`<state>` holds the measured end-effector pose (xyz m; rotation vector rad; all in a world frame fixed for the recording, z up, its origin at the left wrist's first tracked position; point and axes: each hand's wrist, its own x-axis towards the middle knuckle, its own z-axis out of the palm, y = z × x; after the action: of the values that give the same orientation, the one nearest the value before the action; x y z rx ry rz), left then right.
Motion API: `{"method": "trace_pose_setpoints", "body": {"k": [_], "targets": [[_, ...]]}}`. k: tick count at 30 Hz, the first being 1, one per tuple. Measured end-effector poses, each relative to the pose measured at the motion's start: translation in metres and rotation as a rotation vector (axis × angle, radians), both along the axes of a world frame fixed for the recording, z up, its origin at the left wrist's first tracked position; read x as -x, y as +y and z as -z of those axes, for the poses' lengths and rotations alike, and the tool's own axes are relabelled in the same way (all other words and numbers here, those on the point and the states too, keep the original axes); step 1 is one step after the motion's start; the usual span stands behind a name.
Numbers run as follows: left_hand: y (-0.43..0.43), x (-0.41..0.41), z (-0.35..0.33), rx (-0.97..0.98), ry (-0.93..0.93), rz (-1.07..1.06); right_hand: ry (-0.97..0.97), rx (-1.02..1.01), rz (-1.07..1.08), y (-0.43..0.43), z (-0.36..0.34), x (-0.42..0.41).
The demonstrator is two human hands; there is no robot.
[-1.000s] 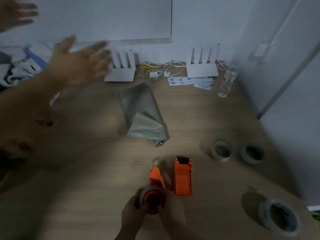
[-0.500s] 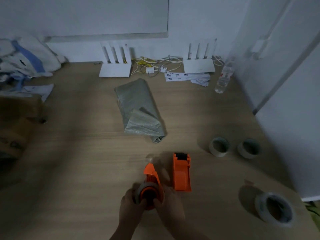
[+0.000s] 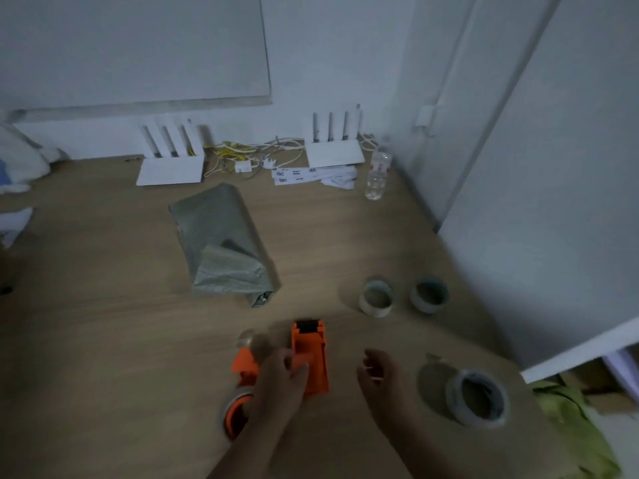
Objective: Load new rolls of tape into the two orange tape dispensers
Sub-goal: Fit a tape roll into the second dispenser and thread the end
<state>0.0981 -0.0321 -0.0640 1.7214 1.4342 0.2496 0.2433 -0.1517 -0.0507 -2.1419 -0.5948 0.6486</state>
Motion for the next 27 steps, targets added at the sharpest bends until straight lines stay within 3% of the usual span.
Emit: {"method": "trace_pose_setpoints", "body": {"k": [10,13,18,27], "targets": [[-0.004,-0.024,0.022,0.199,0.046,-0.205,-0.157,0.134,0.224,-0.082,-0.001,-0.092],[-0.002,-0.028,0.023,0.320,0.002,-0.289,-0.254,0.261,0.211,-0.097,0.002,-0.112],[0.002,-0.036,0.022,0.465,-0.108,-0.352,-0.235,0.361,0.126,-0.106,0.015,-0.127],[-0.002,-0.040,0.007,0.424,-0.216,-0.283,-0.172,0.568,0.053,-0.096,0.025,-0.137]]}}
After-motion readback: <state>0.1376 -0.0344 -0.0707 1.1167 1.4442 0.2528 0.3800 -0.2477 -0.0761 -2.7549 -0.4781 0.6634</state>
